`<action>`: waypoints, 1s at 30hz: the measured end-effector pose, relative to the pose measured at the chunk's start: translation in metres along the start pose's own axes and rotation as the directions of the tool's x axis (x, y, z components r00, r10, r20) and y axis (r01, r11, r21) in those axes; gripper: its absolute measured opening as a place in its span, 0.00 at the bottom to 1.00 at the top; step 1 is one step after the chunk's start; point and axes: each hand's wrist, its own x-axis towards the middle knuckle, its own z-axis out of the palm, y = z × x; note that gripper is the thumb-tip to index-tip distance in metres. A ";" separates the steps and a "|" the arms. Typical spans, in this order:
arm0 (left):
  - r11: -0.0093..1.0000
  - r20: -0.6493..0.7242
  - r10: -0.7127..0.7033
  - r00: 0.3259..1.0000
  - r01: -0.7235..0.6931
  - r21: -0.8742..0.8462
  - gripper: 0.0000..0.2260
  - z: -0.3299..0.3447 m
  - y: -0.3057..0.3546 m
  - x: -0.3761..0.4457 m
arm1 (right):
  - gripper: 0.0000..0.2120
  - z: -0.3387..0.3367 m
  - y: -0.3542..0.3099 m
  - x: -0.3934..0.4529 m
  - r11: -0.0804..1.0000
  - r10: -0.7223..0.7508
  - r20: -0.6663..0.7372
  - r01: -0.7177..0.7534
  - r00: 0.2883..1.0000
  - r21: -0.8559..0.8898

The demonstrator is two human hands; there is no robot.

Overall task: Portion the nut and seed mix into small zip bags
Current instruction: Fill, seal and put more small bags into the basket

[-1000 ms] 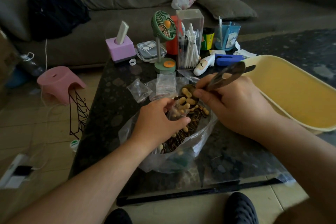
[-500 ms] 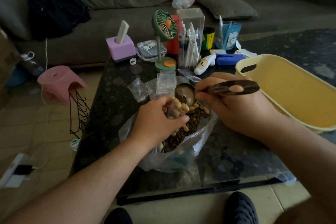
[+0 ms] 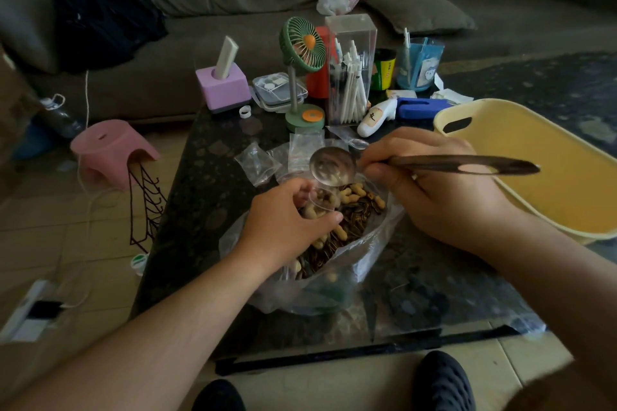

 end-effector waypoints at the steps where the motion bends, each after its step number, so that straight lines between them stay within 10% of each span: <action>1: 1.000 0.004 -0.008 1.000 0.008 -0.013 0.17 0.000 0.000 0.000 | 0.11 0.001 0.001 0.000 1.000 -0.006 0.004 0.006 1.000 -0.003; 12: 0.960 0.105 -0.100 0.989 0.123 -0.252 0.15 -0.018 -0.010 0.009 | 0.12 0.014 0.026 -0.009 0.999 0.048 0.154 -0.050 0.987 0.011; 19: 0.719 0.232 -0.163 0.959 0.276 -0.637 0.11 -0.030 -0.003 0.009 | 0.24 0.049 0.037 -0.033 0.977 0.001 0.405 0.086 0.914 -0.197; 30: 0.771 0.286 -0.128 0.950 0.277 -0.573 0.13 -0.032 -0.003 0.011 | 0.23 0.055 0.033 -0.042 0.987 0.123 0.681 -0.014 0.722 -0.162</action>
